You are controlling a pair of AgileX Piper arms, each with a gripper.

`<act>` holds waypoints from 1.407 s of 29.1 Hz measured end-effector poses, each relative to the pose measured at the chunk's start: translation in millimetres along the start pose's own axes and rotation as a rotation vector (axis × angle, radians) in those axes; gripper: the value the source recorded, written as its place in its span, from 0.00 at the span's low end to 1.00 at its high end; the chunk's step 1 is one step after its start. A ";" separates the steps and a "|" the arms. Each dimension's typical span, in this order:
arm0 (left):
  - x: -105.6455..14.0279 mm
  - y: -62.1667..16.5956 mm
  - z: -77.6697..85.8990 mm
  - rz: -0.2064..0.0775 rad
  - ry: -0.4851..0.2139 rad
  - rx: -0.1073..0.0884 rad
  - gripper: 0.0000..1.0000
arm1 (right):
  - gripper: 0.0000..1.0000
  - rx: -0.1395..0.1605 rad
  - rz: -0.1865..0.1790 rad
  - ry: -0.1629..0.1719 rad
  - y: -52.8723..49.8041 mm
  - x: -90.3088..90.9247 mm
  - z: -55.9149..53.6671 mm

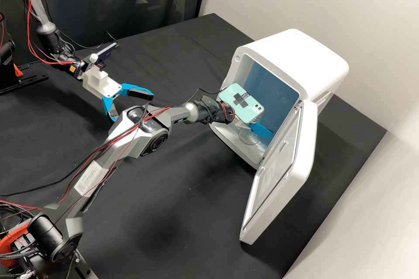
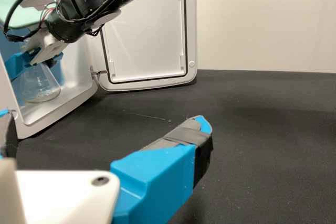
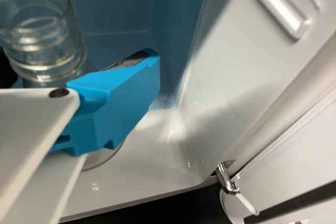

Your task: Place the flask in the incubator

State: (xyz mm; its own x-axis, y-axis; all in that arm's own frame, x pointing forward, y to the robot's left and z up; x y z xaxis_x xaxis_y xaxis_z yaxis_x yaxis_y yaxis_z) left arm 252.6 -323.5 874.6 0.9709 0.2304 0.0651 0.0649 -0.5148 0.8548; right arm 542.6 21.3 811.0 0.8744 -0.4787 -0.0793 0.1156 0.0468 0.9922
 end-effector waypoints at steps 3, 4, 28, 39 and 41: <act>0.0 0.0 0.0 0.000 0.000 0.000 1.00 | 1.00 0.000 -0.002 0.001 0.3 0.0 0.7; 0.0 0.0 0.0 0.000 0.000 0.000 1.00 | 1.00 0.001 -0.002 0.003 0.6 -0.2 0.3; -0.1 0.3 -0.1 0.002 0.001 0.000 1.00 | 1.00 0.041 0.003 0.065 -4.8 -22.7 11.9; -5.6 0.7 1.9 0.003 0.005 -0.003 1.00 | 1.00 0.080 -0.025 0.096 -10.2 -42.1 21.6; -5.7 1.2 2.1 0.004 0.005 -0.002 1.00 | 1.00 0.081 -0.024 0.106 -9.8 -46.8 22.7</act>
State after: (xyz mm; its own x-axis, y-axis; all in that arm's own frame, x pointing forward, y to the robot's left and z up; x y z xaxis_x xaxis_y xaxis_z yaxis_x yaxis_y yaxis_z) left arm 247.6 -327.2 874.1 0.9701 0.2320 0.0713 0.0600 -0.5139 0.8557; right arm 489.9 23.4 807.2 0.9173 -0.3829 -0.1090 0.1027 -0.0368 0.9940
